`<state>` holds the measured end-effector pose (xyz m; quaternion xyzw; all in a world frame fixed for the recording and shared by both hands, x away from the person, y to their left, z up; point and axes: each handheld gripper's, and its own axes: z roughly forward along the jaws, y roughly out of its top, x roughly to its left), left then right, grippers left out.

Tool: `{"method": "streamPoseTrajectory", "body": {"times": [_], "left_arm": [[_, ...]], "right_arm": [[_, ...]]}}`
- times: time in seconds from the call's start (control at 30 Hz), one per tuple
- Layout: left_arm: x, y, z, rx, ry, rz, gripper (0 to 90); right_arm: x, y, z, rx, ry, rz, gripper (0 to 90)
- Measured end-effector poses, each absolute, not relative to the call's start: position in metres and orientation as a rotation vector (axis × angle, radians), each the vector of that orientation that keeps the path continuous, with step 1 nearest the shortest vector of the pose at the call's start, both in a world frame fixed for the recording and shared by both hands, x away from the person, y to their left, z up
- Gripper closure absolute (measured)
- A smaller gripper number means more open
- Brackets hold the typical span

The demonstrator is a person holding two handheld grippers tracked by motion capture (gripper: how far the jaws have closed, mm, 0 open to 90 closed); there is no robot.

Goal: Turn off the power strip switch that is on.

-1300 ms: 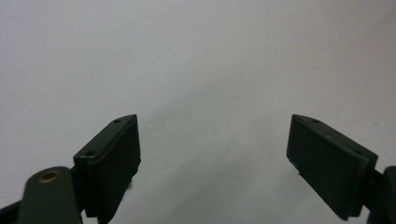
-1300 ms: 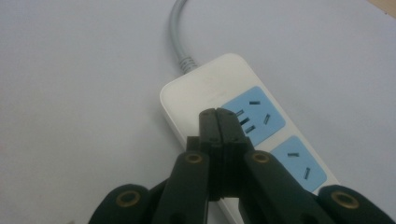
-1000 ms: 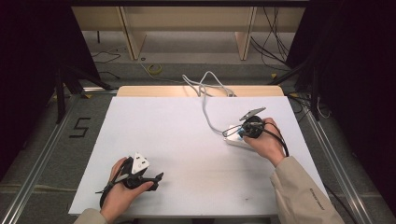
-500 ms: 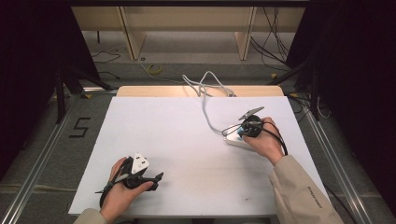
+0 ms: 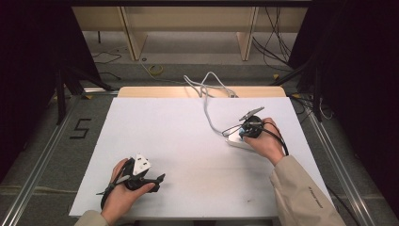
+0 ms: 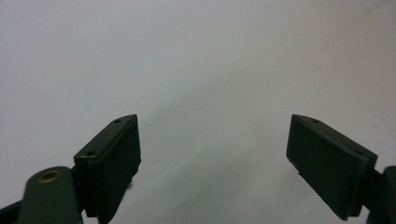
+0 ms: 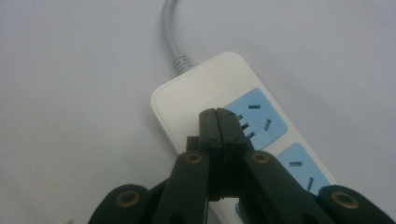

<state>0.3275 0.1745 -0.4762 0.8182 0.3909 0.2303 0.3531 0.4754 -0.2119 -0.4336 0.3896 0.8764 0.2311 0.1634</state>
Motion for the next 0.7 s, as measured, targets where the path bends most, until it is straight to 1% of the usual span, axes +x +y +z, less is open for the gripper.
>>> {"method": "streamPoseTrajectory", "body": {"times": [0.7], "left_arm": [[0.3280,0.1727,-0.4761,2.118,1.006,0.593,17.5]], "right_arm": [[0.4810,-0.2069,-0.4367,1.124,2.535,0.603,90.0]]}}
